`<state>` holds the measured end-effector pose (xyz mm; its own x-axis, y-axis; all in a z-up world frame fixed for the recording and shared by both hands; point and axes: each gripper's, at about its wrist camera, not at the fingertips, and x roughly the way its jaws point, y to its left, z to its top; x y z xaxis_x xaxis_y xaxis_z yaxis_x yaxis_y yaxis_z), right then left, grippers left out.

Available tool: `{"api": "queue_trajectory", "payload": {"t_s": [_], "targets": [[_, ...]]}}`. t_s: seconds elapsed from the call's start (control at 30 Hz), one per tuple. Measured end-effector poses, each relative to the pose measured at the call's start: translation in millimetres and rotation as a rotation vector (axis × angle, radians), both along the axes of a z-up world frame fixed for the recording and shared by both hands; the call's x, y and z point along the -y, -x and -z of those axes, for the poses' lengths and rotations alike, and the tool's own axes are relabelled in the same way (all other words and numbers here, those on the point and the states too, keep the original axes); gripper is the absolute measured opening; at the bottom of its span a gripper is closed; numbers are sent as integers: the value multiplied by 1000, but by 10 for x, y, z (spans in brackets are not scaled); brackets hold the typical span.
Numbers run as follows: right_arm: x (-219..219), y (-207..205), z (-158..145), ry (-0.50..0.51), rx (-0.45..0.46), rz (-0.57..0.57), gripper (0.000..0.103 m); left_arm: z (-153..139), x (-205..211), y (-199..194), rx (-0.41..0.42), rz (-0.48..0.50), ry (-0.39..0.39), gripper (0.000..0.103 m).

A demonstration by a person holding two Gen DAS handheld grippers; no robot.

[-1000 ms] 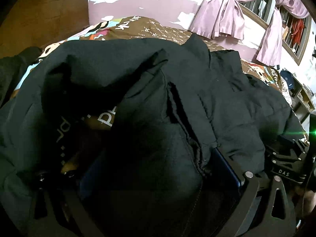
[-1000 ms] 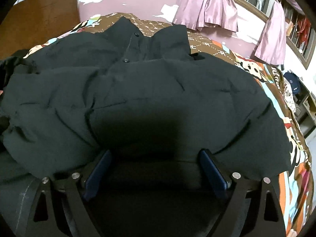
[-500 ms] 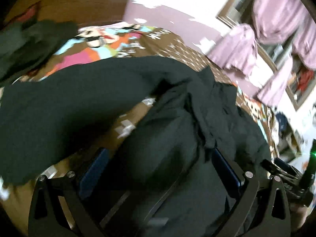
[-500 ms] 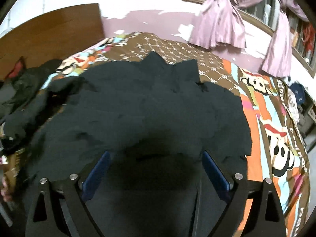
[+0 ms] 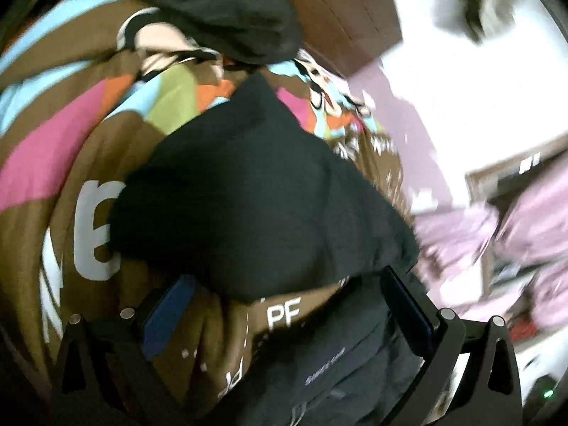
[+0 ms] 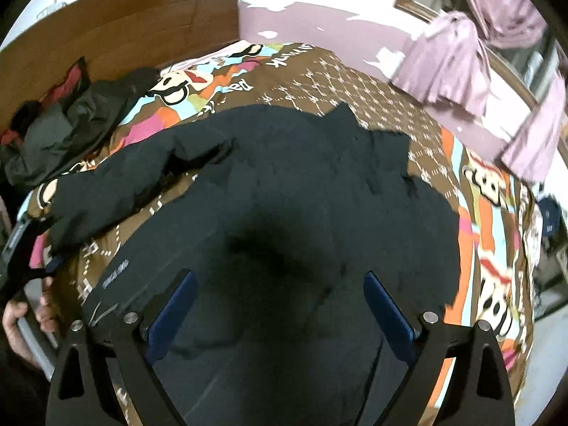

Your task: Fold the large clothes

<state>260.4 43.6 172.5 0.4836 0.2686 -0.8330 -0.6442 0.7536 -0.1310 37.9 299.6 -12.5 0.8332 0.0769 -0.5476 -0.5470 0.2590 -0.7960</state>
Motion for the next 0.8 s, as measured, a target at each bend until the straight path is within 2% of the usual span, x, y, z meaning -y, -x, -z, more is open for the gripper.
{"api": "queue_trajectory", "payload": {"t_s": [0.1,0.2,0.37,0.53,0.57,0.67,0.7,0.8], "targets": [[-194,-240,187,-13,0,1,95,90,-210,27,64,-35,28,102],[-306,-441,385,1,-30,16,95,176,-342,-12,90,-74,61,102],[-330,-600,570,-22,-13,-1,95,268,-465,7,72,-101,87,102],[-252,-801,775,-67,36,38,95,329,-446,35,72,-110,92,100],[-235,-841,797,-80,54,54,95,321,-445,60,65,-126,82,93],[-152,-1009,920,-142,64,116,95,292,-418,90,8,-142,23,53],[-128,-1068,965,-158,57,133,95,273,-415,83,3,-134,-6,44],[-86,-1261,1175,-191,25,173,95,123,-372,71,-8,-135,-136,26]]}}
